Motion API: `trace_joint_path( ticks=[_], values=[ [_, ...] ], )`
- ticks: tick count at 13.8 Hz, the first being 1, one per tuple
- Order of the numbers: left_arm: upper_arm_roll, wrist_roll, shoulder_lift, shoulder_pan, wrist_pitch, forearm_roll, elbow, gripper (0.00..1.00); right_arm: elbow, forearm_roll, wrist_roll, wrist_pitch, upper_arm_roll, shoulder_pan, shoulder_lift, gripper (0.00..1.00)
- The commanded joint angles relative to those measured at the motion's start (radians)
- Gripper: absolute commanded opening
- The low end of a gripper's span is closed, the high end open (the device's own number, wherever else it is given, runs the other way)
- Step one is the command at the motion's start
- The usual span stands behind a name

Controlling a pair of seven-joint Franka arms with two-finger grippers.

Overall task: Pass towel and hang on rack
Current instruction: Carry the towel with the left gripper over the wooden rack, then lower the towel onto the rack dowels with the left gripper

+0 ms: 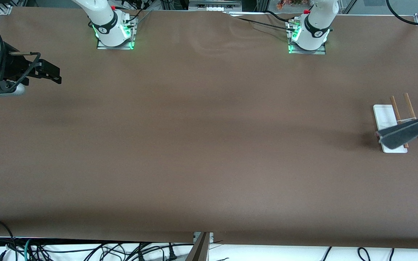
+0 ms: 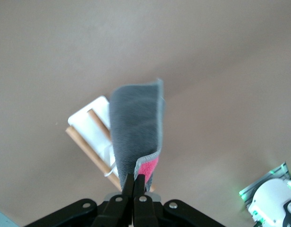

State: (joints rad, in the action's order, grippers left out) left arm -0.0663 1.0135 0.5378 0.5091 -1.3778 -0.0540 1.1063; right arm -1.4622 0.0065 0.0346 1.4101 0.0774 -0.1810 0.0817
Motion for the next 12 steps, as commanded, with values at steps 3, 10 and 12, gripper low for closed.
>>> trace_joint_path(
  ticks=[3,10,12],
  values=[
    [-0.015,0.274,0.065,0.173,-0.108,-0.033,0.004,0.00,-0.112,-0.031,0.002,0.093,-0.016,0.006,-0.042,1.00],
    [-0.012,0.376,0.174,0.266,-0.311,-0.032,0.035,0.00,-0.067,-0.080,0.004,0.095,-0.021,-0.003,-0.014,1.00],
    [-0.012,0.372,0.172,0.256,-0.310,-0.033,0.043,0.00,-0.054,-0.085,0.027,0.096,-0.022,-0.003,-0.016,1.00]
  ],
)
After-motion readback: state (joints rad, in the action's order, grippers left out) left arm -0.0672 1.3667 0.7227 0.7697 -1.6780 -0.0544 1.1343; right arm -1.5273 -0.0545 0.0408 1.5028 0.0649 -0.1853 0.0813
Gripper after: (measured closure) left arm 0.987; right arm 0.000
